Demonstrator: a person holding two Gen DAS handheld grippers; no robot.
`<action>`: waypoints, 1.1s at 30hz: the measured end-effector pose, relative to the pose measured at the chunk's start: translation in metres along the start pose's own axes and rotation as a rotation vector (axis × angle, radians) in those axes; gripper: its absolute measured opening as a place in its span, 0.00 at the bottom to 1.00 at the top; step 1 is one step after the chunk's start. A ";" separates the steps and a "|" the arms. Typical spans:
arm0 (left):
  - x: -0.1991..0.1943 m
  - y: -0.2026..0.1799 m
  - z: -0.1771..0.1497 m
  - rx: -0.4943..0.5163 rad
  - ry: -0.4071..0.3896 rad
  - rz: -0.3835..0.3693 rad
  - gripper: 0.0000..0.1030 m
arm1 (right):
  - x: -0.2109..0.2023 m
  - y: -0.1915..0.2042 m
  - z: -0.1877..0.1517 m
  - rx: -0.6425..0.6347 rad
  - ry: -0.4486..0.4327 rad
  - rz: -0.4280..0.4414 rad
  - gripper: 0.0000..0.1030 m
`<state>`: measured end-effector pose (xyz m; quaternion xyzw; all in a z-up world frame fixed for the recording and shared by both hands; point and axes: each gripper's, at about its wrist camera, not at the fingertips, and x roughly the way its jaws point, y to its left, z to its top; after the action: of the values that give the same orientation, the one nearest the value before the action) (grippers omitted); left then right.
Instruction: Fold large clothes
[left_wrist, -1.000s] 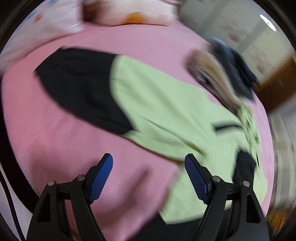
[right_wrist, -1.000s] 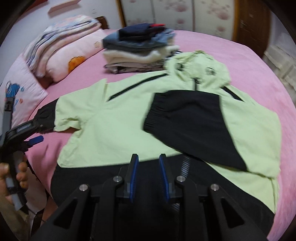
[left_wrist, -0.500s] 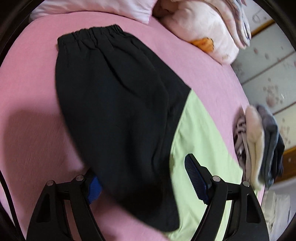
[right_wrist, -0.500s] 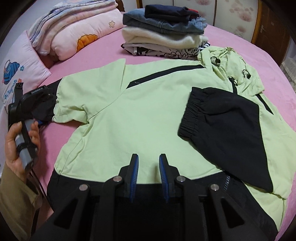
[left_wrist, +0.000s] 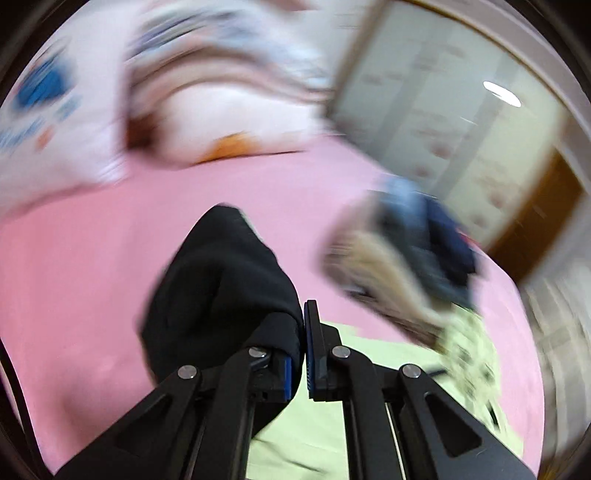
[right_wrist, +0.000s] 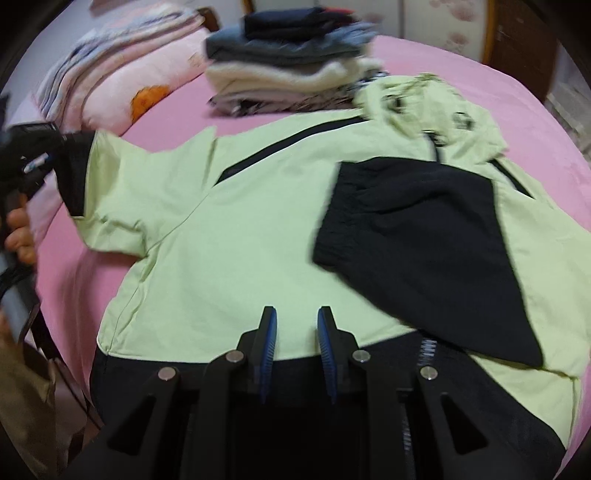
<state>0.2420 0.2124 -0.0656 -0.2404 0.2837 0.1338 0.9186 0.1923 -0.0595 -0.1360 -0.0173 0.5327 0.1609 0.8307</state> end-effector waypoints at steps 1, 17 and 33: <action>-0.005 -0.019 -0.004 0.041 -0.001 -0.041 0.03 | -0.006 -0.010 -0.001 0.027 -0.011 -0.006 0.22; 0.063 -0.144 -0.180 0.332 0.577 -0.243 0.59 | -0.038 -0.147 -0.076 0.315 0.014 -0.136 0.22; -0.029 -0.101 -0.178 0.313 0.604 -0.308 0.69 | -0.056 -0.105 -0.044 0.205 -0.079 -0.018 0.22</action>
<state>0.1762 0.0320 -0.1404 -0.1653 0.5193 -0.1279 0.8287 0.1623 -0.1822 -0.1199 0.0691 0.5130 0.0986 0.8499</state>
